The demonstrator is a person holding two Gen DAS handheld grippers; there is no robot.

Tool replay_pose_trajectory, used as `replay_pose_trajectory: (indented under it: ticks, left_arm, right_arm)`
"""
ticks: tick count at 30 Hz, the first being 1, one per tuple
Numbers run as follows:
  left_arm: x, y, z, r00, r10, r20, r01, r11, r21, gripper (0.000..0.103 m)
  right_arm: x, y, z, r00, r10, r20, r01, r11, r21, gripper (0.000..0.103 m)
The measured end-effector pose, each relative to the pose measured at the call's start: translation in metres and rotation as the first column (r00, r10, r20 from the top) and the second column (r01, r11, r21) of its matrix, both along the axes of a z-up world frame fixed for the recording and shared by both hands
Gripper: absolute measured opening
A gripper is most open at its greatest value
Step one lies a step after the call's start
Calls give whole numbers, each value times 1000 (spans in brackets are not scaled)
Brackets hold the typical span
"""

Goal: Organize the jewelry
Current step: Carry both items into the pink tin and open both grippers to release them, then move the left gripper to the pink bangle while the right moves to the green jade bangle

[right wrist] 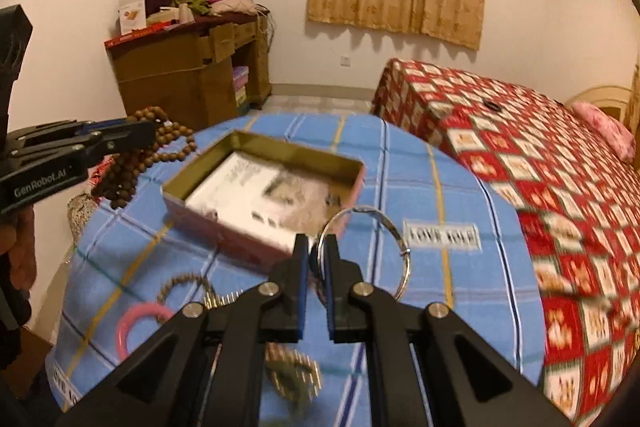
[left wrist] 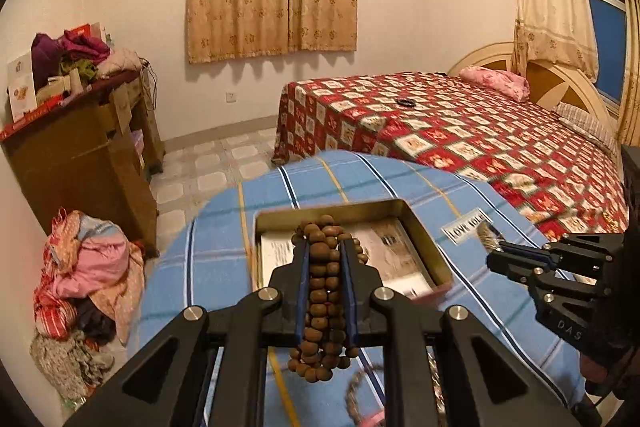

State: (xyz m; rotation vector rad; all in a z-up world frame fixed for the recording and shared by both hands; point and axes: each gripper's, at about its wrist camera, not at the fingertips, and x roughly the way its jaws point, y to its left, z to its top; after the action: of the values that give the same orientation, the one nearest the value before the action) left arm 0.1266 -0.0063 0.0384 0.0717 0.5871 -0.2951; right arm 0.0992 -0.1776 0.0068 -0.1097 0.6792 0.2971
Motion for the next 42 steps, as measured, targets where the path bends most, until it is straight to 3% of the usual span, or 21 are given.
replay_pose_trajectory:
  ticks: [4,9,15,16,17,18,19,25,28,39,42]
  left_arm:
    - [31,1,-16,999,45,-24,-44,998,40,15]
    - [55,2,-45,994,79,-80,-73,995,72,15]
    - [71,-2,-72,984,93,-149,-79,992,97,19]
    - [73,-3,-77,982,91,-167,-74,992,101,32]
    - [74,-4,-80,981,91,-172,-75,992,99,46]
    - [74,-4,-83,980,94,-176,-77,992,100,82]
    - [73,-3,-85,979,98,-177,-81,992,100,92]
    - [67,3,-97,967,121,-224,-104,991,89,92]
    - [59,6,-100,964,129,-234,-121,992,47,92]
    - [35,1,-100,959,143,-247,-153,988,-21,92]
    - [39,-2,-96,961,157,-228,-152,988,38,92]
  right_arm:
    - [33,20,-2,999,48,-10,-48,999,21,9]
    - [63,50,-32,993,95,-72,-99,993,-57,9]
    - [77,49,-58,991,74,-116,-85,992,-95,14]
    - [77,49,-58,991,73,-112,-84,991,-104,16]
    - [77,49,-59,992,69,-104,-81,990,-117,28]
    - [77,50,-59,992,68,-102,-80,989,-124,36]
    - [77,49,-59,992,71,-103,-84,989,-122,45]
    - [76,45,-60,992,80,-102,-93,987,-132,45]
    - [78,38,-60,989,74,-125,-89,989,-121,45]
    - [62,37,-60,991,103,-80,-119,965,-232,44]
    - [62,36,-59,993,93,-71,-107,967,-229,45]
